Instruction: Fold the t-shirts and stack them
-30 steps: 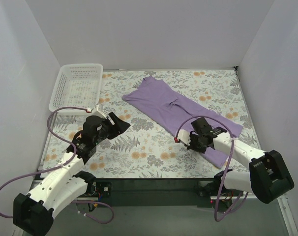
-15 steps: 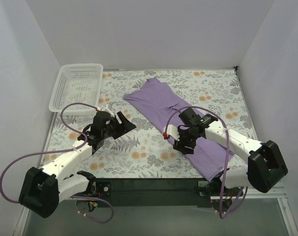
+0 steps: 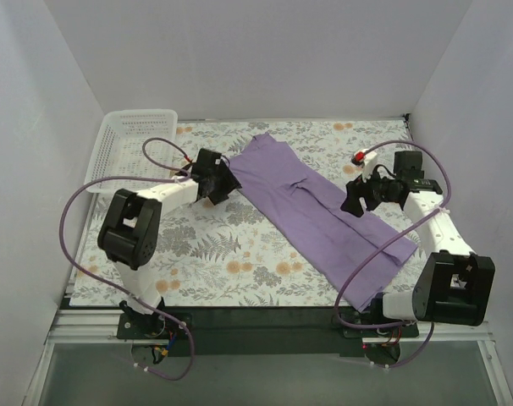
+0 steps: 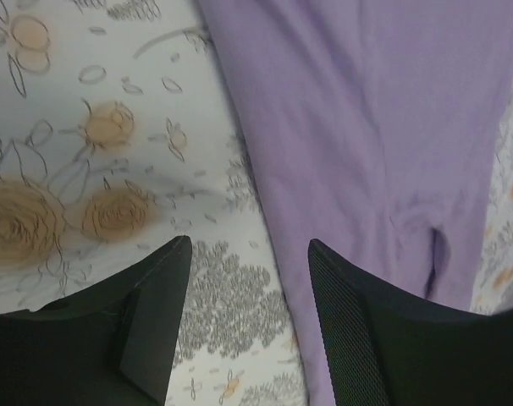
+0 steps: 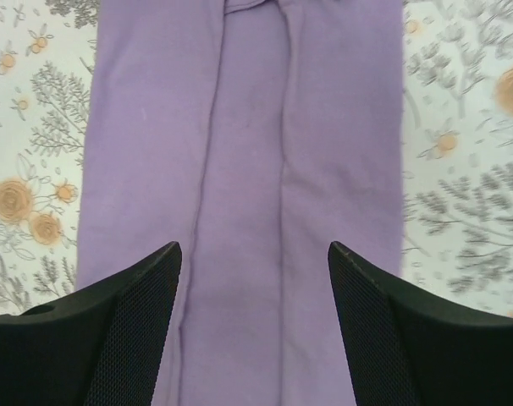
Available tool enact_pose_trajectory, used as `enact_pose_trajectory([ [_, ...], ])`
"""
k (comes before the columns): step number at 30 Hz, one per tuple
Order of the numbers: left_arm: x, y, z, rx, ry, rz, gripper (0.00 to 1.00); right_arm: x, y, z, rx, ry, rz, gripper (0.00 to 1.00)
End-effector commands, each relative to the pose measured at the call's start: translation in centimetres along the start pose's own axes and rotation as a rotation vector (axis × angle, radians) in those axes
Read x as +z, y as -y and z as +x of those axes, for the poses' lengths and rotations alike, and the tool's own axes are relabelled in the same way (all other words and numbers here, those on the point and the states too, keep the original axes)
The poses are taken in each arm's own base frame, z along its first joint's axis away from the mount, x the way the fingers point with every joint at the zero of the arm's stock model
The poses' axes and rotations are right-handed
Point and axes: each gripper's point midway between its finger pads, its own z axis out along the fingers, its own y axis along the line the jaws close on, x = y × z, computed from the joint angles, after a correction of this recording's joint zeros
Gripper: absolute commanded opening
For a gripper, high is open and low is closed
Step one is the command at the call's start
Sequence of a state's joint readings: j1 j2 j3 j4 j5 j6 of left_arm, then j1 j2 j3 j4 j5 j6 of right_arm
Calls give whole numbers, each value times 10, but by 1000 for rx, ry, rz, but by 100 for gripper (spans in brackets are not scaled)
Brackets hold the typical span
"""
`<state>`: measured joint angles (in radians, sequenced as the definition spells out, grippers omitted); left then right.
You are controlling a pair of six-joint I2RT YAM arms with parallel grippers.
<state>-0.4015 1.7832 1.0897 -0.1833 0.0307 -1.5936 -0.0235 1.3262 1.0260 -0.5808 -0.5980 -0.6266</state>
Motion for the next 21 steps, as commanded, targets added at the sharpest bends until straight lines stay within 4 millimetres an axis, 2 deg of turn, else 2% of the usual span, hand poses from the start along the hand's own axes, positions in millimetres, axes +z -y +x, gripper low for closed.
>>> enact_pose_trajectory([
  [1, 12, -6, -34, -44, 90, -145, 56, 8, -26, -6, 118, 147, -147, 76],
  [2, 26, -17, -32, -37, 76, -188, 52, 9, -25, 0, 126, 137, -136, 76],
  [4, 37, -21, -35, -42, 62, -227, 51, 6, -26, 1, 121, 145, -127, 77],
  [5, 49, -21, -38, -38, 52, -240, 49, 6, -26, 1, 123, 152, -130, 77],
  [8, 66, -27, -36, -30, 13, -278, 43, 5, -25, 1, 128, 152, -129, 77],
  [11, 76, -32, -38, -14, -18, -289, 30, 6, -23, 2, 133, 151, -130, 77],
  [12, 78, -39, -39, -7, -33, -299, 19, 7, -25, 2, 135, 153, -140, 77],
  [14, 84, -44, -39, -5, -63, -299, 8, 6, -25, 2, 135, 156, -143, 77],
  [15, 83, -49, -49, -3, -64, -304, 1, 6, -26, 1, 131, 158, -144, 77],
  [17, 84, -54, -57, 2, -72, -305, 0, 6, -25, 2, 132, 157, -142, 77],
  [18, 82, -52, -74, -6, -56, -288, 0, 6, -25, 1, 128, 158, -141, 77],
  [19, 83, -57, -77, 11, -73, -293, 0, 6, -25, 1, 129, 158, -142, 77],
  [21, 83, -63, -97, 4, -67, -304, 0, 7, -25, 2, 131, 155, -145, 77],
])
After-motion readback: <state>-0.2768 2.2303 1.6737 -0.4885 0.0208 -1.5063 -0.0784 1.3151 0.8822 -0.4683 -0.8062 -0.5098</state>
